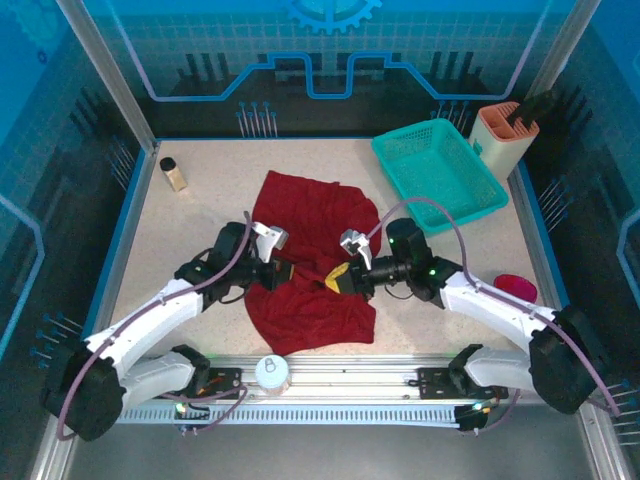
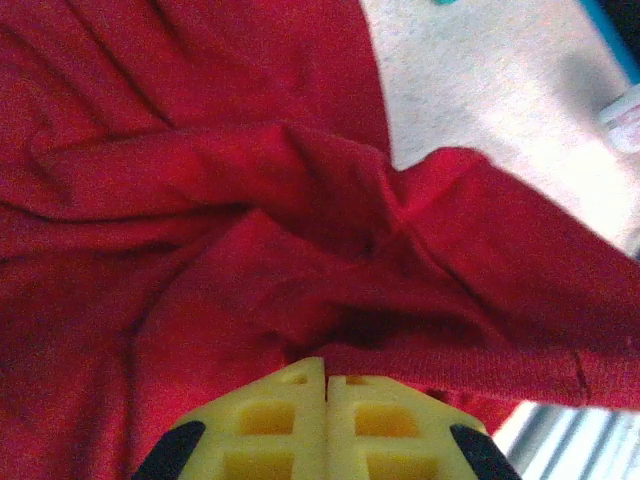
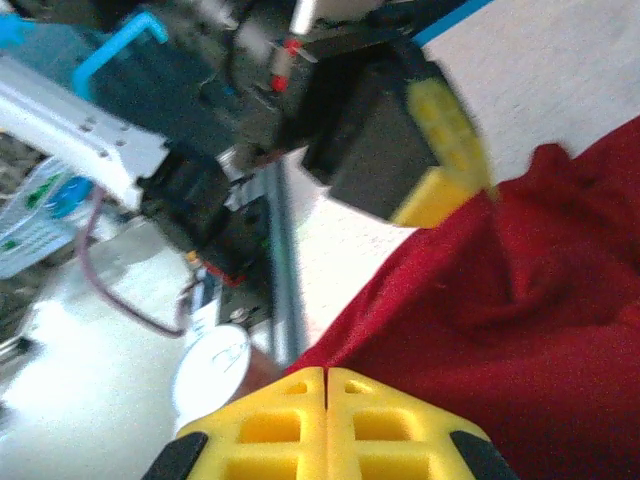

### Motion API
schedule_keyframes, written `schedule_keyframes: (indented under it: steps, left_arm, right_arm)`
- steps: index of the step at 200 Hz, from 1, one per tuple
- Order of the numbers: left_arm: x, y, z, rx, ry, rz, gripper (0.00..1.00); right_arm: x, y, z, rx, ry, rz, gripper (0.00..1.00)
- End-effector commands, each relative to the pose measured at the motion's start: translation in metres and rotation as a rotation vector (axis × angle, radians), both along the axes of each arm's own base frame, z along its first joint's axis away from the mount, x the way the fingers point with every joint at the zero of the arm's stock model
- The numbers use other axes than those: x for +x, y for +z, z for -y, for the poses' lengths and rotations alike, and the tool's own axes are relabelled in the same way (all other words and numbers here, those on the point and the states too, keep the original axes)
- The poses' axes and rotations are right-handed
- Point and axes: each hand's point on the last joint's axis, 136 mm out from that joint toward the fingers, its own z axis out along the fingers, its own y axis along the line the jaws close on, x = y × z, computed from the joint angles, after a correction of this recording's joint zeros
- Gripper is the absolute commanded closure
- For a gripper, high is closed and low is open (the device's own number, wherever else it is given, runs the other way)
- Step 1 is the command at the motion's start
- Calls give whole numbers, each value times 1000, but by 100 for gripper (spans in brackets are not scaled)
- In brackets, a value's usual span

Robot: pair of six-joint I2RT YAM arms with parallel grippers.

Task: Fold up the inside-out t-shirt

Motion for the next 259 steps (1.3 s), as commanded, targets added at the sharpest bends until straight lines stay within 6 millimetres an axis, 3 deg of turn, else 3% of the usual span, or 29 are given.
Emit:
schedule_keyframes:
  steps: [1, 12, 20, 35, 57, 75, 83, 111, 133, 157, 160, 177, 197, 204, 241, 259]
  left_arm:
    - [26, -9, -2, 112, -3, 100, 99]
    - [34, -13, 6, 126, -28, 133, 99]
    - [42, -19, 9, 169, -32, 158, 100]
    - [53, -30, 18, 226, -69, 148, 100]
    - [61, -41, 38, 222, -157, 121, 100]
    - [69, -51, 42, 223, -154, 116, 100]
    - [73, -54, 42, 223, -146, 110, 100]
    - [78, -59, 44, 173, -131, 54, 100]
    - [78, -56, 45, 108, -118, 17, 99]
    - [74, -53, 41, 70, -107, -6, 100]
    - [73, -52, 41, 67, -109, -7, 99]
    - [70, -50, 40, 45, -119, -15, 99]
    - [69, -47, 40, 17, -125, -24, 99]
    - [69, -46, 40, 8, -125, -26, 99]
    - [70, -45, 42, -39, -126, -43, 99]
    - [71, -44, 43, -58, -124, -53, 99]
  right_arm:
    - [-13, -15, 9, -99, 67, -307, 100]
    - [18, -43, 21, -228, -89, -383, 100]
    - [43, -73, 41, -353, -252, -414, 100]
    - [88, -95, 67, -525, -472, -287, 100]
    - [128, -108, 79, -612, -604, -182, 100]
    - [150, -119, 86, -688, -676, -108, 100]
    - [156, -121, 91, -730, -701, -81, 95]
    - [140, -96, 81, -794, -624, 146, 70]
    - [110, -75, 72, -783, -471, 311, 64]
    - [77, -47, 50, -641, -214, 528, 60]
    - [68, -52, 49, -631, -166, 547, 60]
    - [49, -42, 32, -517, 14, 707, 60]
    - [48, -45, 23, -489, 142, 756, 60]
    - [52, -38, 19, -485, 185, 760, 59]
    - [68, -78, 35, -722, 395, 761, 57]
    - [72, -84, 35, -742, 420, 728, 58]
